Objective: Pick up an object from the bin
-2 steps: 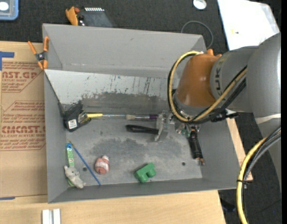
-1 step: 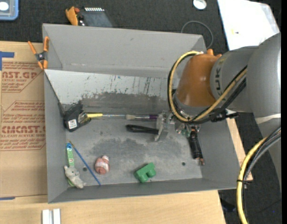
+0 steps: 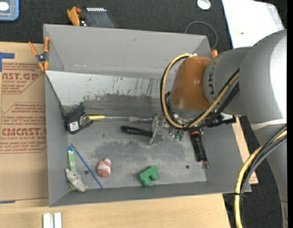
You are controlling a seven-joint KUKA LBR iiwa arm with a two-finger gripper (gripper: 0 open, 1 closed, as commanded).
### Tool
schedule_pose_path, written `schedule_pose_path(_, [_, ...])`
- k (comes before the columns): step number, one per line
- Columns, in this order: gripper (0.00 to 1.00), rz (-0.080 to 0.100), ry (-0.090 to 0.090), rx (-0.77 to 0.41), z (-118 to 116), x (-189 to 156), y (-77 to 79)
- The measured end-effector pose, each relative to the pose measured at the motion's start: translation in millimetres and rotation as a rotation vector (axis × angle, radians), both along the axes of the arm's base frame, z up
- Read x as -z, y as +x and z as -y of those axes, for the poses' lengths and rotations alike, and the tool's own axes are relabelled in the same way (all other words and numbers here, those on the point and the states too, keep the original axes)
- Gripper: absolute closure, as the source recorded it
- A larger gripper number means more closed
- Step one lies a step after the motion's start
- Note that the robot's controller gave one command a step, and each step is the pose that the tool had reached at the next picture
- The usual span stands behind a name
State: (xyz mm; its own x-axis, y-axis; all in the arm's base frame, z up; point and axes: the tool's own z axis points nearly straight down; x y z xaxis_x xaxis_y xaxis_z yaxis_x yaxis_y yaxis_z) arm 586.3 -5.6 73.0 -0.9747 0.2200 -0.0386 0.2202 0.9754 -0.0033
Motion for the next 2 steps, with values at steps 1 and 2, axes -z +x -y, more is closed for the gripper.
schedule_pose_path(1, [1.0,0.002,0.0,-0.002,-12,0,-1.6])
schedule_pose_path(2, [1.0,-0.007,-0.007,-0.222,-11,-58,-68.2])
